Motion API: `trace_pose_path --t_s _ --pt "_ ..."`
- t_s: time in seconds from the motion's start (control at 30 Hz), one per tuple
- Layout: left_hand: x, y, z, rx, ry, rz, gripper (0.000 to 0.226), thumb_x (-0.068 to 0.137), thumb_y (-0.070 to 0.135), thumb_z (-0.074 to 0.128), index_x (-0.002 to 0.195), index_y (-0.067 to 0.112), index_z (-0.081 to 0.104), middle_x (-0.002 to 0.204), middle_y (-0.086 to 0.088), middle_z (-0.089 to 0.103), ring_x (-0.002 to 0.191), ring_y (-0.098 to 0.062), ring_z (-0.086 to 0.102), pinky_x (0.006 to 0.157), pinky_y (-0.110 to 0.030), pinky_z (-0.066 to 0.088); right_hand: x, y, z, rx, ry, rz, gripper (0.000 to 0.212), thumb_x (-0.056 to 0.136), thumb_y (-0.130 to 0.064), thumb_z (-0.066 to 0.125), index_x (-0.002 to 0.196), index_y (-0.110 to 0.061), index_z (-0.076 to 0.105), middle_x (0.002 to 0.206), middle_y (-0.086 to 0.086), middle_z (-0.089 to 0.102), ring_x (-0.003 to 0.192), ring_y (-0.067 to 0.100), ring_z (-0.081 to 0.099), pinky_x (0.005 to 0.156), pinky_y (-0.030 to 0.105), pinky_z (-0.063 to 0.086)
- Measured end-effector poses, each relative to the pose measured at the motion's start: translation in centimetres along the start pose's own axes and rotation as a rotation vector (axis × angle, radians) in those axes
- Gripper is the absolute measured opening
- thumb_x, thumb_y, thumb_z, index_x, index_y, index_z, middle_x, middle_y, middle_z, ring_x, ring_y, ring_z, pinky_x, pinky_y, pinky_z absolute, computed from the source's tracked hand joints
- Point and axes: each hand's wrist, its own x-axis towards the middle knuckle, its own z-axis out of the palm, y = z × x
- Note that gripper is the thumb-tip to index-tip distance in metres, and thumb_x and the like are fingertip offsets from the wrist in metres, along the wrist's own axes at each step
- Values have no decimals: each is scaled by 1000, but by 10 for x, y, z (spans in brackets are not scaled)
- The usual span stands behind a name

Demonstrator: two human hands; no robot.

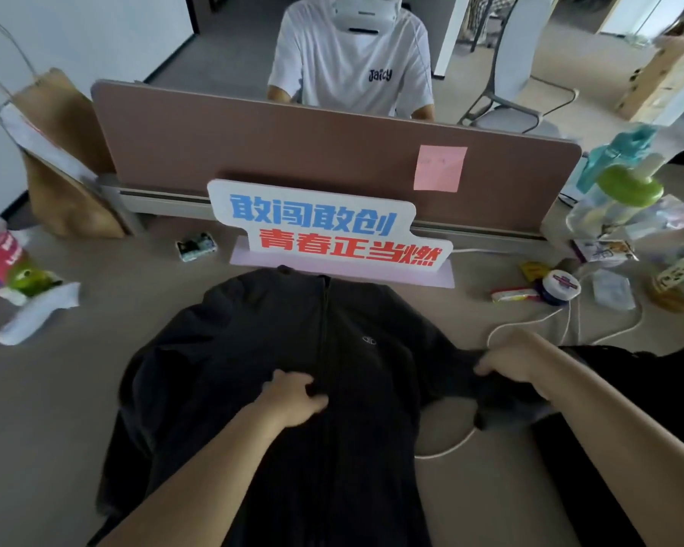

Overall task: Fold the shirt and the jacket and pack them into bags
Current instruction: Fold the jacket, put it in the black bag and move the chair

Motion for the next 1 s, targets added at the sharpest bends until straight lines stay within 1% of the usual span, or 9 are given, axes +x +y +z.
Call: trace_pose_path --t_s 0.07,0.13,0.23,0.37,0.47,0.63,0.77,0.9,1.0 --pt "-9 -2 -19 -445 186 104 50 93 51 48 132 21 53 126 3 57 113 -17 55 100 -33 44 -24 -51 -3 251 -161 -269 30 82 -33 71 102 -11 66 103 12 70 93 28 66 83 36 54" --pt "-14 -7 -38 -989 107 66 50 94 54 42 128 20 56 116 1 63 105 -20 60 95 -43 48 -49 -97 7 501 -381 -424 29 89 -43 59 107 -21 59 102 13 70 83 25 68 71 35 56" --pt "-14 -38 -55 -1575 47 -84 59 90 63 40 127 20 53 126 -11 59 109 -35 59 90 -54 50 -43 -126 44 530 -224 -481 14 95 -39 50 92 -26 54 93 10 68 71 19 62 64 29 53" --pt "-16 -79 -51 -1473 101 -158 62 83 70 45 129 28 50 127 -2 58 117 -30 55 100 -54 42 5 -92 119 307 -82 -353 25 92 -35 53 73 -20 55 77 5 58 77 27 59 64 34 46" --pt "-11 -88 -41 -1318 309 -223 73 74 56 70 135 23 47 131 -4 56 112 -27 58 92 -46 51 25 -55 152 118 -154 -306 46 90 -41 57 129 -19 50 126 8 50 114 28 54 80 30 45" --pt "-11 -69 -28 -363 886 -19 71 80 39 70 140 27 35 146 -6 30 128 -27 42 98 -41 46 36 -34 179 -76 7 -359 59 87 -44 61 138 -25 37 134 6 33 126 28 37 99 37 45" --pt "15 -61 -16 89 526 2 82 79 48 68 146 32 23 156 -7 12 142 -27 21 110 -43 35 39 -45 184 -90 144 -390 23 94 -29 51 116 -23 49 122 5 40 108 27 46 80 35 50" --pt "31 -51 -32 -223 721 -31 32 97 26 49 126 14 56 130 -8 57 118 -27 54 94 -33 46 47 -41 172 214 292 -379 7 92 -11 47 97 -12 52 106 9 50 76 26 50 67 36 43" --pt "41 -55 -63 -1275 727 -77 26 100 18 44 119 8 59 123 -12 61 112 -30 58 100 -38 44 57 -23 158 337 403 -214 10 89 -3 46 98 -3 51 103 21 55 87 39 55 68 37 38"
